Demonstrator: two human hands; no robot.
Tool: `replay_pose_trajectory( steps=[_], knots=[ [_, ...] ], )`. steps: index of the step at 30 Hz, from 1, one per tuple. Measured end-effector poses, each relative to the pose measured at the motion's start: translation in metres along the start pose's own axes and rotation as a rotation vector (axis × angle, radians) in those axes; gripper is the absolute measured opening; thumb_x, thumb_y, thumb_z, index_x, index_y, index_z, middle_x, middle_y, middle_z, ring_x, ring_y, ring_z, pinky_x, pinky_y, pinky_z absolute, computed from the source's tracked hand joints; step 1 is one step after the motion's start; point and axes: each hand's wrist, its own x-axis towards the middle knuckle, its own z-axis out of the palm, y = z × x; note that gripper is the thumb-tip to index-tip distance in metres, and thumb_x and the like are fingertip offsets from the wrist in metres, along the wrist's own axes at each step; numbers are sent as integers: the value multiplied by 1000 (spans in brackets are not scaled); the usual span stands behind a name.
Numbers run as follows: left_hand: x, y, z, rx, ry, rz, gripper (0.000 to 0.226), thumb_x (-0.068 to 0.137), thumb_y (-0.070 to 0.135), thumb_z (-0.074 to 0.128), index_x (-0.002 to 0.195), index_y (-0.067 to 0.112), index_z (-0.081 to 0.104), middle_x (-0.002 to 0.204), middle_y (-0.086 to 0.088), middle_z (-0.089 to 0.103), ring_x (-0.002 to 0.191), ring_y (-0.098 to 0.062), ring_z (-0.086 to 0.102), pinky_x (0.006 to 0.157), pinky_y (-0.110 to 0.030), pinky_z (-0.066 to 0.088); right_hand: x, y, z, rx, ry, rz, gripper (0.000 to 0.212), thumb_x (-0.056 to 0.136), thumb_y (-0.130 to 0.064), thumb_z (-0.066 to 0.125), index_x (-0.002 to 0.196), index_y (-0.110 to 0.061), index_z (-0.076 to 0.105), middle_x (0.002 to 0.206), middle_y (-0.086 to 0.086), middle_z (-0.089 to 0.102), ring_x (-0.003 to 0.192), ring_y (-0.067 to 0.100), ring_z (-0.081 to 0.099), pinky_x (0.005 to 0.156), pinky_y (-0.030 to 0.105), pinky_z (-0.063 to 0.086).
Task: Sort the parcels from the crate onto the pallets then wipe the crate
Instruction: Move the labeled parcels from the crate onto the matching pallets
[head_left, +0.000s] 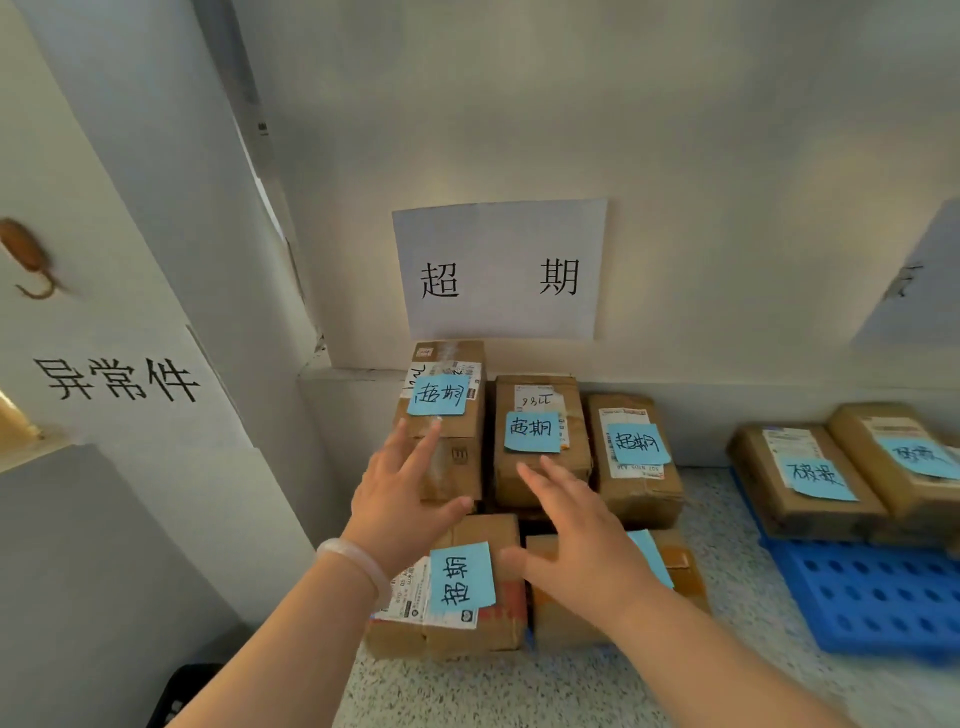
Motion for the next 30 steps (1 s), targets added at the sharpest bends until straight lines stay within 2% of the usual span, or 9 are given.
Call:
replay_pose_trajectory(
  steps=[3, 8, 13, 20, 27, 30],
  knots=[
    [-29, 32, 12, 120, 4, 86, 93, 83, 61, 62, 151, 48, -1, 162, 10, -10, 150, -19, -4, 121, -49, 10, -42, 16, -9, -41, 27, 61, 93, 81, -68, 60, 151, -49, 3, 161, -21, -7, 149, 10, -4, 119, 40, 13],
    [-81, 106, 54, 270, -96, 276, 97, 82, 63, 61, 149, 50, -8, 162, 10, -14, 150, -17, -8, 120, -47, 2, -118, 50, -29, -104, 87, 132, 97, 78, -73, 58, 152, -48, 0, 162, -16, -7, 149, 12, -7, 120, 41, 6],
    [-141, 193, 109, 219, -218, 484, 95, 82, 64, 60, 148, 53, -9, 161, 11, -15, 150, -16, -8, 122, -49, 6, -232, 93, -64, -145, 143, 287, 97, 80, -73, 55, 152, -46, -2, 163, -10, -10, 150, 16, -7, 120, 39, 4],
    [-260, 336, 202, 172, -364, 851, 94, 83, 66, 57, 147, 53, -10, 162, 10, -15, 150, -16, -6, 121, -48, 7, -425, 155, -120, -208, 270, 628, 97, 80, -73, 54, 151, -47, -7, 163, -8, -14, 150, 17, -13, 120, 40, -2],
    [-387, 451, 276, 94, -498, 1153, 94, 82, 60, 61, 150, 51, -3, 163, 5, -4, 149, -19, 5, 121, -41, 11, -610, 187, -139, -232, 390, 943, 104, 79, -67, 62, 152, -45, -8, 162, -5, -17, 149, 19, -14, 120, 40, -3],
    [-429, 478, 298, 79, -550, 1228, 92, 83, 61, 60, 151, 49, -1, 163, 4, 0, 149, -20, 8, 120, -40, 13, -665, 199, -131, -193, 455, 1074, 103, 79, -66, 63, 152, -45, -8, 162, -6, -16, 150, 21, -10, 120, 42, 3]
  ],
)
